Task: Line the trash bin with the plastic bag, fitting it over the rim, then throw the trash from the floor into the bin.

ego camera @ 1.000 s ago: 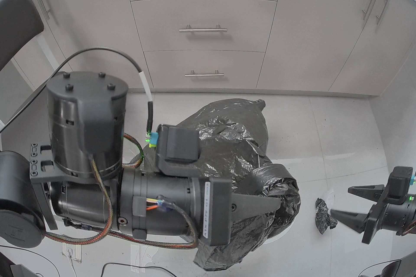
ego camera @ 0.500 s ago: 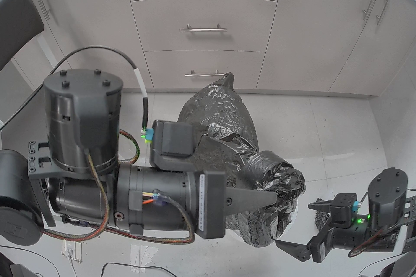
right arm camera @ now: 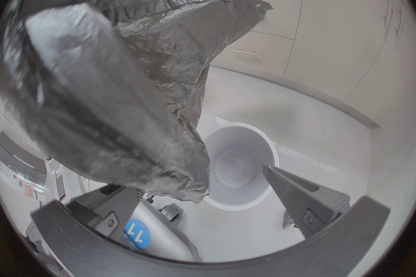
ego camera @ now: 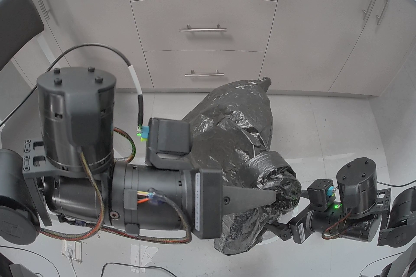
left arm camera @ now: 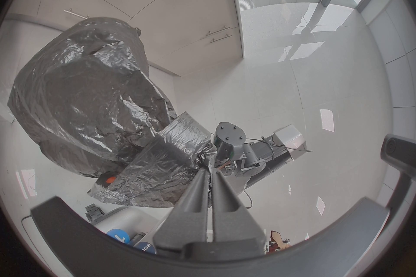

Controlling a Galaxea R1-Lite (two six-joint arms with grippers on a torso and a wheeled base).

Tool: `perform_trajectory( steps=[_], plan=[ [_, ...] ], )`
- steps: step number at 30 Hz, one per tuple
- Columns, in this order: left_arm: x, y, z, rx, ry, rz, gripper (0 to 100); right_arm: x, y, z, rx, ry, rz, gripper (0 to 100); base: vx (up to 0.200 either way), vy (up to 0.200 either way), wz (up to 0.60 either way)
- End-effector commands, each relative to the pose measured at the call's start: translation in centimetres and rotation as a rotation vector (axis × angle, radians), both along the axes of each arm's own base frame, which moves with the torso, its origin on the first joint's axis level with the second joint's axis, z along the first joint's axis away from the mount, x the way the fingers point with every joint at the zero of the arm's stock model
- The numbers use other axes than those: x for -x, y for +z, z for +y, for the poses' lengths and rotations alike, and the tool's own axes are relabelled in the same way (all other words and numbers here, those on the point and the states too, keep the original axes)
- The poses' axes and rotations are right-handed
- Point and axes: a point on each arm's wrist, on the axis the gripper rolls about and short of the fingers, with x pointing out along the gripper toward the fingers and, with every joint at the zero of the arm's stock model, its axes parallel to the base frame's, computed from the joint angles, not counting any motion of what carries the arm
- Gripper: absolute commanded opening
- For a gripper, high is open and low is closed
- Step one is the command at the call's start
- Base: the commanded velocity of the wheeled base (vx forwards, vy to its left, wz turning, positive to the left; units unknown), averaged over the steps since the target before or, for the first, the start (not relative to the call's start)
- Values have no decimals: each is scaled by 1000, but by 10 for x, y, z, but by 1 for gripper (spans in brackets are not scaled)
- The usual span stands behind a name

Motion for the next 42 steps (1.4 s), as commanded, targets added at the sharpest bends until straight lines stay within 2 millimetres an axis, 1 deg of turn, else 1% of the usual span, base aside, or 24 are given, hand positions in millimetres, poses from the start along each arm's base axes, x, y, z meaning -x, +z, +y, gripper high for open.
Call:
perform_trajectory(
  steps=[1,2,7,10,12,16,20,21,32,34,37,38,40,42],
  plan=[
    [1,0,0,1,-1,0,0,-9,-6,7,12,-4,17,100,0,0,0],
    [1,0,0,1,-1,0,0,-9,-6,7,13,-4,18,100,0,0,0],
    [1,0,1,0,-1,2,0,-18,-18,22,4,13,9,100,0,0,0],
    [1,1,0,2,-3,0,0,-21,-24,25,-2,8,-2,100,0,0,0],
    [1,0,1,1,-3,0,0,-27,-34,30,-23,2,-25,100,0,0,0],
    [1,0,1,0,-3,1,0,-31,-42,30,-22,-2,-39,100,0,0,0],
    [1,0,1,0,-3,2,0,-30,-44,29,-15,3,-45,100,0,0,0],
    [1,0,1,0,-3,2,0,-30,-44,28,-15,1,-45,0,0,0,0],
    [5,0,4,3,-9,0,0,-31,-41,28,-26,2,-54,0,0,0,0],
    [6,3,6,10,-10,-6,0,-27,-39,27,-29,8,-53,0,0,0,0],
    [6,3,6,11,-10,-7,0,-26,-38,26,-36,8,-56,0,0,0,0],
    [7,4,7,12,-11,-9,0,-24,-25,19,-118,1,-105,0,0,0,0],
    [9,4,9,12,-13,-10,0,-25,-20,11,-165,-8,-115,0,0,0,0],
    [11,1,13,7,-22,-12,0,-31,-6,-9,-261,-11,-119,0,0,0,0]
  ],
)
